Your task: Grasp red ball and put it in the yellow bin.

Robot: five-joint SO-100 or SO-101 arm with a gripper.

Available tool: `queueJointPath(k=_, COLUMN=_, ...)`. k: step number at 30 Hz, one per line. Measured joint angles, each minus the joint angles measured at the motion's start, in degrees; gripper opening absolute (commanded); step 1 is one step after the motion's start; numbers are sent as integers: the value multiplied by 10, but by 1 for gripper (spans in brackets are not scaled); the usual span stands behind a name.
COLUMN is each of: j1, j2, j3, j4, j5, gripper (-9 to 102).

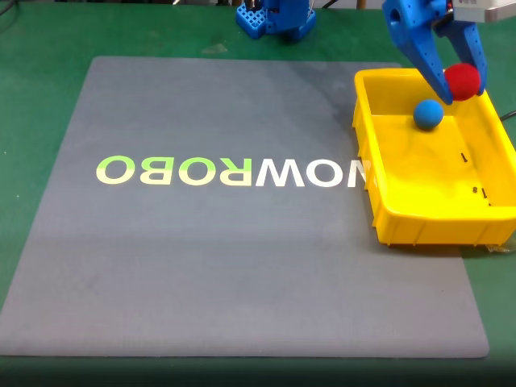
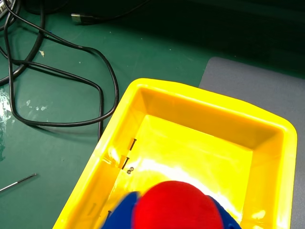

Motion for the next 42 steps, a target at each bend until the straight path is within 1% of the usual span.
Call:
queueJointPath(k=5, j1=0, j2=0, j3=0, j4=0, j5=3, gripper=34)
queueJointPath(k=15, j1=2, j2=2, j3=0, j4=8, j5=3, gripper=33)
queueJointPath(k=19, j1=12, j2=48, j3=7, j4=45, j5=8, gripper=30)
queueJointPath(k=22, j1=32, j2=127, j3=39, j4=83, j5=8, gripper=24)
queueJointPath(k=26, j1=72, j2=277, j3=131, j4=117, j5=-5, gripper=9)
queueJointPath(k=29, j1=98, j2=420, j3=248, j4=130, j5=-20, gripper=4)
queueJointPath(k=32, j1=125, j2=552, j3=372, j4=141, j5=-25, gripper=2)
queueJointPath(k=35, j1=163, j2=649, j3=480, j4=142, j5=-23, gripper=1)
queueJointPath(k=42, j1=244, j2=768, j3=630, j4=182, j5=4, gripper=1)
